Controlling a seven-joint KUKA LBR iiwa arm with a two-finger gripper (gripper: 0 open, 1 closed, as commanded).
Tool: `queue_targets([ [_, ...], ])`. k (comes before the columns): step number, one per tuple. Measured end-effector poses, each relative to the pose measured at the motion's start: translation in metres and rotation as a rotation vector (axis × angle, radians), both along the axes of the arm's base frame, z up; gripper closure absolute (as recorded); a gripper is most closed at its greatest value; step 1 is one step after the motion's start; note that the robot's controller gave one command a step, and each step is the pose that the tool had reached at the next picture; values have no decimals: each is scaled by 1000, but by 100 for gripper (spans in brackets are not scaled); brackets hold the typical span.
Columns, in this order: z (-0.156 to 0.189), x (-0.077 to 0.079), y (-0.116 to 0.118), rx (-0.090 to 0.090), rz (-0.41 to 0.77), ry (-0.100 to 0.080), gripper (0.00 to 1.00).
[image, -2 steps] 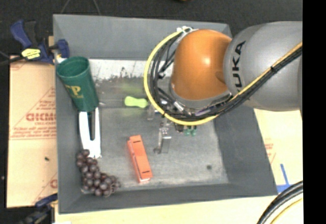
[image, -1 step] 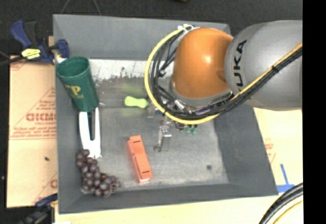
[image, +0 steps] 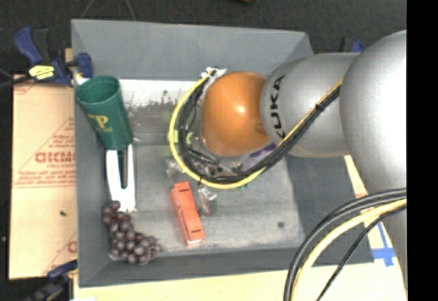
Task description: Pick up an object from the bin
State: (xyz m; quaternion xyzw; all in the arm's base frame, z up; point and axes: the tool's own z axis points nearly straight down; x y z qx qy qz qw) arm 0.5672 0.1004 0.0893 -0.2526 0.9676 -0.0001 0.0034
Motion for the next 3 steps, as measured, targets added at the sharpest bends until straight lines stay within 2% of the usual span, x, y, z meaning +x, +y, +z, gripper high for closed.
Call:
queue_targets([
  [1,57,-13,13,3,-137,-4,0],
  [2,14,-42,48,-2,603,6,0],
  [3,-16,-16,22,-4,354,0,0],
])
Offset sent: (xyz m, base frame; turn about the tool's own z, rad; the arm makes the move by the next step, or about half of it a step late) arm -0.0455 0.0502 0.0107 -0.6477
